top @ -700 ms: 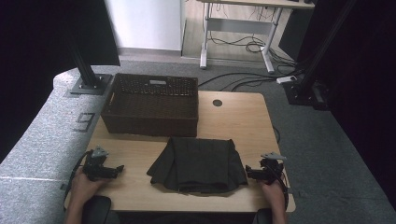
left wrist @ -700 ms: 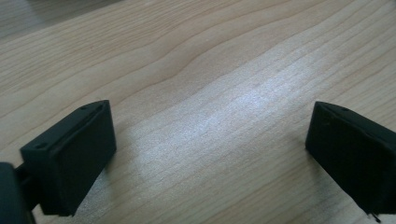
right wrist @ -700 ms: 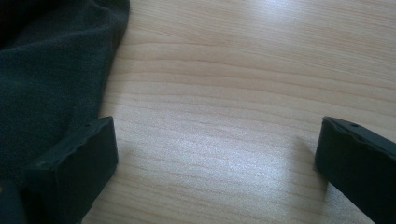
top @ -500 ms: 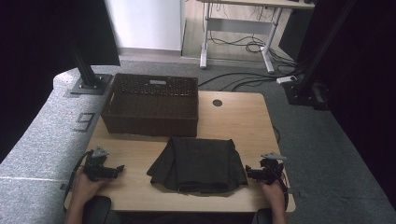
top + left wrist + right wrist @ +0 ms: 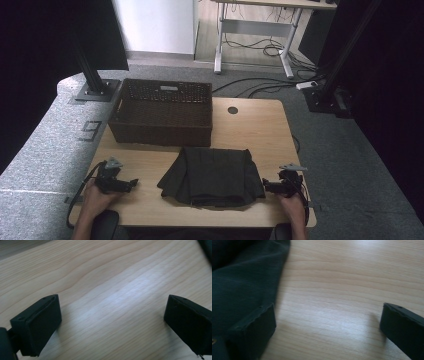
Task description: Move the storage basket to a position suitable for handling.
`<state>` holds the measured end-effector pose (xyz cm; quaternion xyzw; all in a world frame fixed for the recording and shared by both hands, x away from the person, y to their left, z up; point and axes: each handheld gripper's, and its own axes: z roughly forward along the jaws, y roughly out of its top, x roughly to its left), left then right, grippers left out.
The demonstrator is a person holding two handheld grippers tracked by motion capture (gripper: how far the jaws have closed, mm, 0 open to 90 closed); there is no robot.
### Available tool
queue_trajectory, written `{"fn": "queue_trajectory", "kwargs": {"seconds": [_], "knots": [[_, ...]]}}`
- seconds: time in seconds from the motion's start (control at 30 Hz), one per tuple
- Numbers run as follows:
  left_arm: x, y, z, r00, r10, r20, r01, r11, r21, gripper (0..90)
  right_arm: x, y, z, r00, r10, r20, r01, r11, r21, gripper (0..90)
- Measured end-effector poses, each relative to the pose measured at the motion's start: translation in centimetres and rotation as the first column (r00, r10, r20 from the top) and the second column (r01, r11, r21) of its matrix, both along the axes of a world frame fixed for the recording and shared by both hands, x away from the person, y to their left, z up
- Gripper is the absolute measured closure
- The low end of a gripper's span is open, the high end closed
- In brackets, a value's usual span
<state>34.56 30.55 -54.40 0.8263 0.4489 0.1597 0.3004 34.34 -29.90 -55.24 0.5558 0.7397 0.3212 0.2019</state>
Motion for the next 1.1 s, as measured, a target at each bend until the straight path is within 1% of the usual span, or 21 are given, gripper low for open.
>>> {"fn": "queue_trajectory", "kwargs": {"seconds": [0.03,0.07,0.13,0.17,0.27,0.33,0.37,0.4,0.43,0.5,0.53,0.57,0.6,0.63,0.7,0.73,0.77,0.8,0.87,0.97,1.1], "knots": [[0.0,-0.8,0.4,0.9998,-0.016,0.008,0.016,0.9999,-0.002,1.4,0.0,0.0,0.2,1.0000,0.007,0.004,-0.007,1.000,0.000,1.4],[0.0,-0.8,0.4,0.9998,-0.016,0.008,0.016,0.9999,-0.002,1.5,0.0,0.0,0.2,1.0000,0.007,0.004,-0.007,1.000,0.000,1.4],[0.1,-2.1,1.3,0.9987,-0.039,0.033,0.040,0.9986,-0.034,1.7,-0.1,0.2,0.9,0.9996,0.019,0.022,-0.019,1.000,0.014,1.5],[0.1,-2.1,1.3,0.9987,-0.039,0.033,0.040,0.9986,-0.034,2.1,-0.1,0.2,0.9,0.9996,0.019,0.022,-0.019,1.000,0.014,1.5],[0.4,-3.9,2.3,0.9954,-0.073,0.062,0.078,0.9938,-0.080,2.3,0.0,0.7,1.9,0.9978,0.048,0.045,-0.050,0.998,0.034,3.2],[0.5,-4.3,2.5,0.9947,-0.080,0.065,0.085,0.9928,-0.085,2.8,0.3,1.1,2.3,0.9968,0.066,0.044,-0.068,0.997,0.040,3.7],[0.8,-5.4,2.8,0.9936,-0.097,0.058,0.102,0.9905,-0.092,2.9,0.4,1.4,2.4,0.9962,0.075,0.043,-0.077,0.996,0.043,3.8],[0.8,-5.4,2.8,0.9936,-0.097,0.058,0.102,0.9905,-0.092,3.2,0.4,1.4,2.4,0.9962,0.075,0.043,-0.077,0.996,0.043,3.8],[1.2,-6.5,3.0,0.9914,-0.115,0.064,0.120,0.9887,-0.090,3.3,0.8,1.9,2.7,0.9940,0.100,0.043,-0.102,0.994,0.037,4.8],[1.4,-7.0,3.2,0.9904,-0.122,0.065,0.127,0.9882,-0.085,3.6,1.0,2.2,2.8,0.9931,0.109,0.043,-0.111,0.993,0.035,4.8],[1.9,-8.1,3.5,0.9888,-0.131,0.071,0.137,0.9871,-0.083,3.9,1.4,2.8,3.1,0.9911,0.127,0.042,-0.128,0.991,0.035,4.9],[1.9,-8.1,3.5,0.9888,-0.131,0.071,0.137,0.9871,-0.083,3.8,1.4,2.8,3.1,0.9911,0.127,0.042,-0.128,0.991,0.035,4.9],[2.4,-9.2,3.7,0.9876,-0.138,0.076,0.144,0.9859,-0.085,3.9,1.8,3.4,3.3,0.9891,0.141,0.043,-0.142,0.989,0.027,4.9],[2.4,-9.2,3.7,0.9876,-0.138,0.076,0.144,0.9859,-0.085,3.9,1.8,3.4,3.3,0.9891,0.141,0.043,-0.142,0.989,0.027,4.9],[2.9,-10.2,3.8,0.9857,-0.150,0.077,0.156,0.9836,-0.090,3.9,2.3,3.9,3.6,0.9880,0.148,0.045,-0.149,0.989,0.025,4.7],[3.4,-11.2,3.9,0.9844,-0.159,0.075,0.166,0.9809,-0.101,3.9,2.7,4.4,3.8,0.9861,0.161,0.040,-0.162,0.987,0.011,3.0],[3.4,-11.2,3.9,0.9844,-0.159,0.075,0.166,0.9809,-0.101,4.0,2.7,4.4,3.8,0.9861,0.161,0.040,-0.162,0.987,0.011,3.0],[3.7,-11.7,3.9,0.9835,-0.166,0.072,0.173,0.9790,-0.108,4.0,3.1,5.1,4.0,0.9823,0.184,0.033,-0.184,0.983,-0.019,0.0],[4.2,-12.7,3.8,0.9817,-0.177,0.070,0.184,0.9771,-0.106,3.9,3.3,5.4,4.1,0.9805,0.193,0.036,-0.193,0.981,-0.020,0.0],[5.1,-14.6,4.0,0.9785,-0.194,0.071,0.200,0.9746,-0.100,2.3,4.3,6.3,4.2,0.9827,0.183,0.032,-0.182,0.983,-0.011,0.0],[5.8,-15.7,4.2,0.9781,-0.195,0.073,0.202,0.9721,-0.118,1.4,5.2,6.7,4.2,0.9840,0.176,0.027,-0.176,0.984,-0.004,0.0]]}}
